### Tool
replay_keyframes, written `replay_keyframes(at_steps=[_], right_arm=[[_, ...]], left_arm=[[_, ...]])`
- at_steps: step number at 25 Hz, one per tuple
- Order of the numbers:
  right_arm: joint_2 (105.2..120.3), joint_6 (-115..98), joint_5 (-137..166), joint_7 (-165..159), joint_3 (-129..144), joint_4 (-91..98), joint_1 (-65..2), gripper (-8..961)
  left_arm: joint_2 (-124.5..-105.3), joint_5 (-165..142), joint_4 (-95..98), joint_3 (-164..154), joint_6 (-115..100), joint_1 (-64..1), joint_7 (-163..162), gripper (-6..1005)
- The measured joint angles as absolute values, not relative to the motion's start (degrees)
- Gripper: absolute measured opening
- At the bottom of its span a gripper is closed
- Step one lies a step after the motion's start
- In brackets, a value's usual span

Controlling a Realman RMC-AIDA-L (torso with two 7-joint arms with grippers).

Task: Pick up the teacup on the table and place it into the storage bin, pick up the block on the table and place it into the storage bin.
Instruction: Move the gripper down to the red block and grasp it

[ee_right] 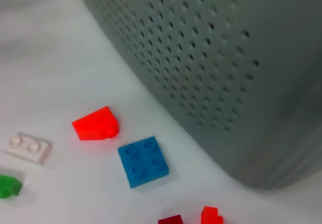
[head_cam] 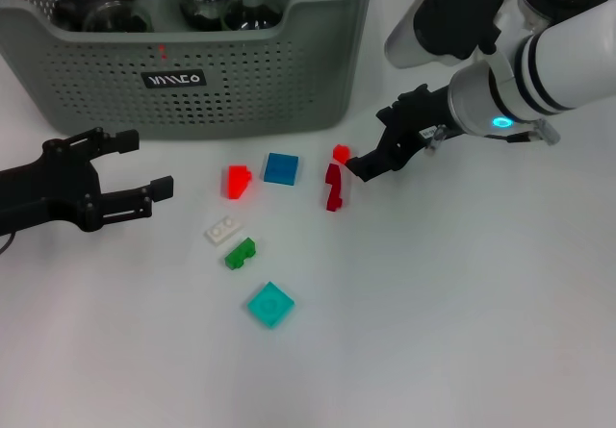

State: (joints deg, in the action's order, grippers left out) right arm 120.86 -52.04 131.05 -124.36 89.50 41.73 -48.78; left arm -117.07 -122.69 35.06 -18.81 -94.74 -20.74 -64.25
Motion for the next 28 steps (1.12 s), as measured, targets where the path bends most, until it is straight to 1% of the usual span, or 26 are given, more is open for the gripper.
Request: replay_keyframes(at_steps=[25,28], right_arm=[[121.03,-45.13,127.96,-124.77,97.41,40.15,-48.96,905],[121.03,-44.9,127.96,-124.78,97.47,40.08,-48.96,873]], left_arm=[[-117.07,-122.7,34.71,-18.81,-94.65,-20.73,-64.25,851],[-117.07,-122.7,34.71,-18.8,-94.65,-20.6,-64.2,851]])
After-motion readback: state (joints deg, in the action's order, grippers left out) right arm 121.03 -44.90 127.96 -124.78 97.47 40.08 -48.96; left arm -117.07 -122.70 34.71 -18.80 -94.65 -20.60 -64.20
